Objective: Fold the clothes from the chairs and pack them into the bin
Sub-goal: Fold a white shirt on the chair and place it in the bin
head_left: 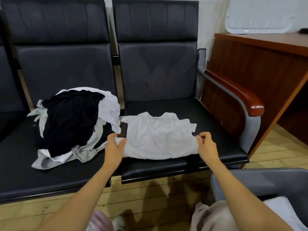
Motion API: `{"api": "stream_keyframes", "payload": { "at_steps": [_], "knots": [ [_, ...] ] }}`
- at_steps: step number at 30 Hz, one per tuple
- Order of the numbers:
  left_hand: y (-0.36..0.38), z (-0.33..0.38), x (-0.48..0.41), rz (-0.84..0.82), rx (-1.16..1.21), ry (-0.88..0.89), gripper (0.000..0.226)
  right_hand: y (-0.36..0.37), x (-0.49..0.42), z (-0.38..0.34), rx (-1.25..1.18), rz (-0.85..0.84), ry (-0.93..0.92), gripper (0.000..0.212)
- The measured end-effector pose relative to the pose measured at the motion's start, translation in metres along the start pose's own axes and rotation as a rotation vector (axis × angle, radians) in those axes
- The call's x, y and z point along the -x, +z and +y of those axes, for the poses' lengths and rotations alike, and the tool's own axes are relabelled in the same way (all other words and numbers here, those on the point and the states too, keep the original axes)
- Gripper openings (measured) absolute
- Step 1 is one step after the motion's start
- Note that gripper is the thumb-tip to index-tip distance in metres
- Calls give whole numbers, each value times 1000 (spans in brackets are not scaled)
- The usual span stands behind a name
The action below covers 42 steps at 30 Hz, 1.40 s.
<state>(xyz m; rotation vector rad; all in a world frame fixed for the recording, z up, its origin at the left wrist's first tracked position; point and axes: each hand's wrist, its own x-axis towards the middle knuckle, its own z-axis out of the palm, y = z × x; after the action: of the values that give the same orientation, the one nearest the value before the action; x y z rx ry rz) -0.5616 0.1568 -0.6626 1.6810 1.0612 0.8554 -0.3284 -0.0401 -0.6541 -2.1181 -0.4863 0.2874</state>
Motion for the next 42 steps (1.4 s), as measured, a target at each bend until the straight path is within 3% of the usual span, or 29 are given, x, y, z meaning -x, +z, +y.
{"api": "stream_keyframes", "payload": {
  "at_steps": [3,6,7,9,12,15,20,23,26,28,31,35,38,42],
  "knots": [
    [-3,-5,-5,16,89,-82,39,-4,-7,4,44,-31,207,56],
    [-6,-8,-7,-113,105,-118,57,-14,-8,12,352,-234,294,79],
    [-5,-10,-6,-157,46,-142,74,-16,-7,14,458,-316,274,73],
    [-3,-14,-1,-215,-56,-245,95,-20,-6,17,499,-361,183,42],
    [-6,-21,-6,-229,-68,-393,88,-22,-3,14,236,-252,72,36],
    [-13,-24,-14,-207,65,-407,59,-20,1,5,71,-89,-72,26],
    [-12,-1,-11,-80,361,-200,23,-15,1,-2,-29,79,-124,29],
    [-4,3,-4,-83,115,-7,14,-9,0,3,-16,90,-96,31],
    [2,-1,-2,-33,-56,3,33,-2,2,2,-19,79,-89,30],
    [0,10,-5,-22,39,-44,35,-2,1,-6,-108,91,-74,27],
    [-12,53,-20,-80,324,-70,13,-16,-8,-40,-266,84,-115,22],
    [-30,136,-42,-192,401,5,16,-53,-26,-125,-360,23,-215,27],
    [-49,201,-53,-235,569,118,39,-85,-32,-191,-491,9,-207,29],
    [-79,252,-57,-126,674,199,79,-134,-25,-246,-849,-60,-265,24]
  ]
}}
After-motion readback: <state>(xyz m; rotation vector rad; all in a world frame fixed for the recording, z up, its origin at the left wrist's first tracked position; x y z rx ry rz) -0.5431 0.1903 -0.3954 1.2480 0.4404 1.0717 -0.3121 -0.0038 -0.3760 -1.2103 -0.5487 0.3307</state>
